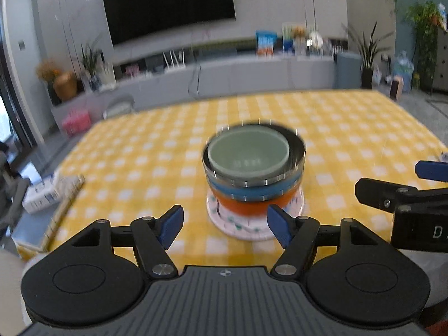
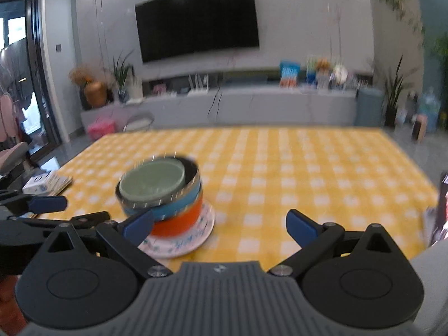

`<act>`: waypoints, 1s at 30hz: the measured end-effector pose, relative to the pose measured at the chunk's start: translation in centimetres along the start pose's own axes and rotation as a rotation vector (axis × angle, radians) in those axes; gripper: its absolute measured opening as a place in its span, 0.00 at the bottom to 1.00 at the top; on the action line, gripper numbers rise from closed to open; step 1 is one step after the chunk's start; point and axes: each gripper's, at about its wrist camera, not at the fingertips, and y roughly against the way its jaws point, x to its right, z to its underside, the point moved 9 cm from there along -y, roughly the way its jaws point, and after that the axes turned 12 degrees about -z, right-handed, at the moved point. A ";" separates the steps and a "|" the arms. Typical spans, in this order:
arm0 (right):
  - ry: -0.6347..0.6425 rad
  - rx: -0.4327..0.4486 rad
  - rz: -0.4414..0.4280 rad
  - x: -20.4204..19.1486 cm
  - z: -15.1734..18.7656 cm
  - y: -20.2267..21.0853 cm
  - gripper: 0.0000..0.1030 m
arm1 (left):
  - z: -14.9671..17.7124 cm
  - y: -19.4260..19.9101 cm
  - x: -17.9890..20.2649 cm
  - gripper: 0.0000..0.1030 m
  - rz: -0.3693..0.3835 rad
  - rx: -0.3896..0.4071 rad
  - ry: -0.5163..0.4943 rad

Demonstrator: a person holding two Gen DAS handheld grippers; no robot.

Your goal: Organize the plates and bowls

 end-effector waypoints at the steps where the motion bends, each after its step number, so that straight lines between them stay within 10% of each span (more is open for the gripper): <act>1: -0.017 -0.023 -0.007 0.2 0.3 -0.6 0.96 | 0.3 -0.4 0.0 0.78 -0.001 -0.020 -0.002; 30: -0.033 -0.140 0.000 0.5 2.6 -3.4 0.96 | 1.4 -1.1 -0.1 0.78 0.002 -0.080 -0.011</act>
